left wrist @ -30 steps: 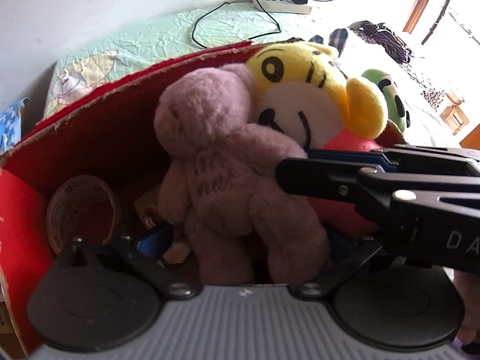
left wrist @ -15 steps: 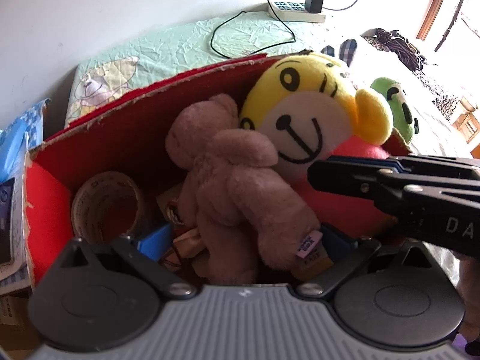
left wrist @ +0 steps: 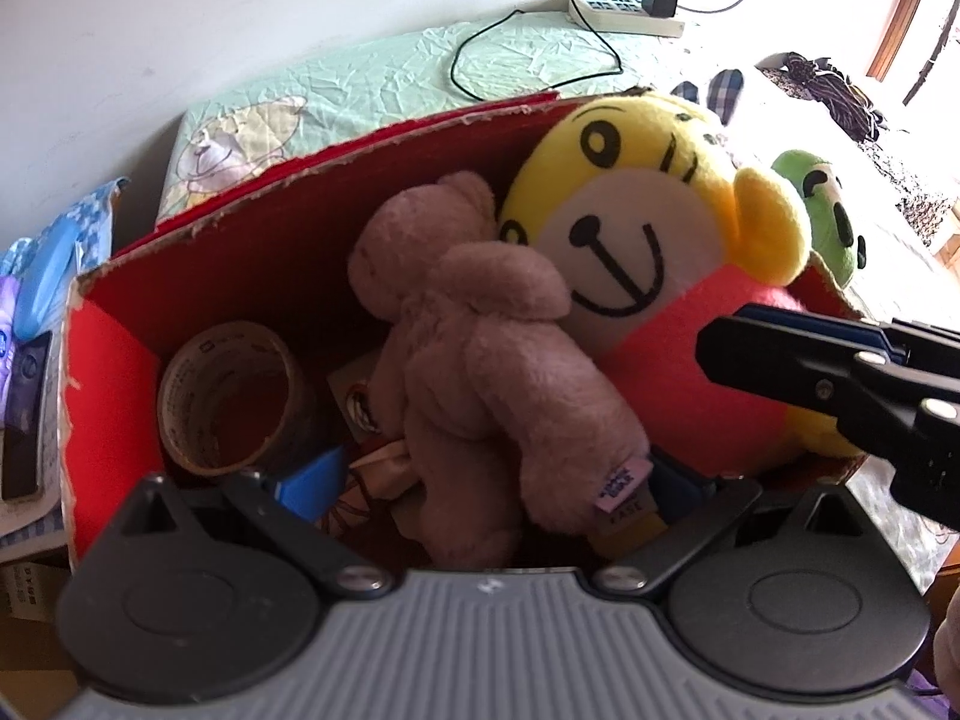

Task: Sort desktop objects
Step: 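Lower the teddy bear into the box beside the tiger, open right gripper, then withdraw the right gripper from the box toward the green plush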

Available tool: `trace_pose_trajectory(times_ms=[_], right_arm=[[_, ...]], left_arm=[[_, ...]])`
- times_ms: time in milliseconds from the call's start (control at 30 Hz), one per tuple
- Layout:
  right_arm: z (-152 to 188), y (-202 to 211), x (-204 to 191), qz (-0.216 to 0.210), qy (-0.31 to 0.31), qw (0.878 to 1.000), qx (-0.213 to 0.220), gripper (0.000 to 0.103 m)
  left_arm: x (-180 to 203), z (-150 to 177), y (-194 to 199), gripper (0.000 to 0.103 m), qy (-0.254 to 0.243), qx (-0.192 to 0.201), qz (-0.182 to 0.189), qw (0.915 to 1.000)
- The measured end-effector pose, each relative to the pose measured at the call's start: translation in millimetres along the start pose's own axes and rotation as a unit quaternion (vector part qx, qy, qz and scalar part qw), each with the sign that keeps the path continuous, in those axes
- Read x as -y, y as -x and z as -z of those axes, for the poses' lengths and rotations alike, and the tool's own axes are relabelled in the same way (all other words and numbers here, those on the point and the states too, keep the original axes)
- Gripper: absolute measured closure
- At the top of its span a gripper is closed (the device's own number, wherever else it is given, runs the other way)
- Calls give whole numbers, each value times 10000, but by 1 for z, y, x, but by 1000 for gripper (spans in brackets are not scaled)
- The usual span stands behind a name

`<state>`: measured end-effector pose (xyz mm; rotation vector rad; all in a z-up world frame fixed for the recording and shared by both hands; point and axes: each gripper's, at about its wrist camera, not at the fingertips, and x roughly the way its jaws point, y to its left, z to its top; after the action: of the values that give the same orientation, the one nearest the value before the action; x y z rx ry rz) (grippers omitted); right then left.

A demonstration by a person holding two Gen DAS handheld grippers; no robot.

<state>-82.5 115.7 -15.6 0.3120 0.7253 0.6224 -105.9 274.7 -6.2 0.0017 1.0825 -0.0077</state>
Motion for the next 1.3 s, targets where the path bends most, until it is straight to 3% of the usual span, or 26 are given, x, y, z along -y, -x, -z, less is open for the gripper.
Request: trace_pose_trajectory(times_ms=[367, 567, 767, 1067, 1300], right_arm=[[4, 2, 0, 25, 111, 9999, 103, 82], [7, 3, -4, 88, 279, 9995, 138, 82], [8, 4, -3, 73, 326, 9993, 194, 82], [15, 8, -3, -15, 559, 9979, 330, 82], [9, 12, 7, -490, 425, 9977, 199, 82]], left_arm=[[-1, 2, -2, 1, 184, -17, -27, 9998], [-2, 9, 0, 1, 316, 164, 77, 9993], [-9, 15, -4, 1, 745, 174, 249, 9968], [-2, 15, -2, 1, 787, 149, -39, 9968], [5, 12, 2, 1, 912, 134, -411, 9949]])
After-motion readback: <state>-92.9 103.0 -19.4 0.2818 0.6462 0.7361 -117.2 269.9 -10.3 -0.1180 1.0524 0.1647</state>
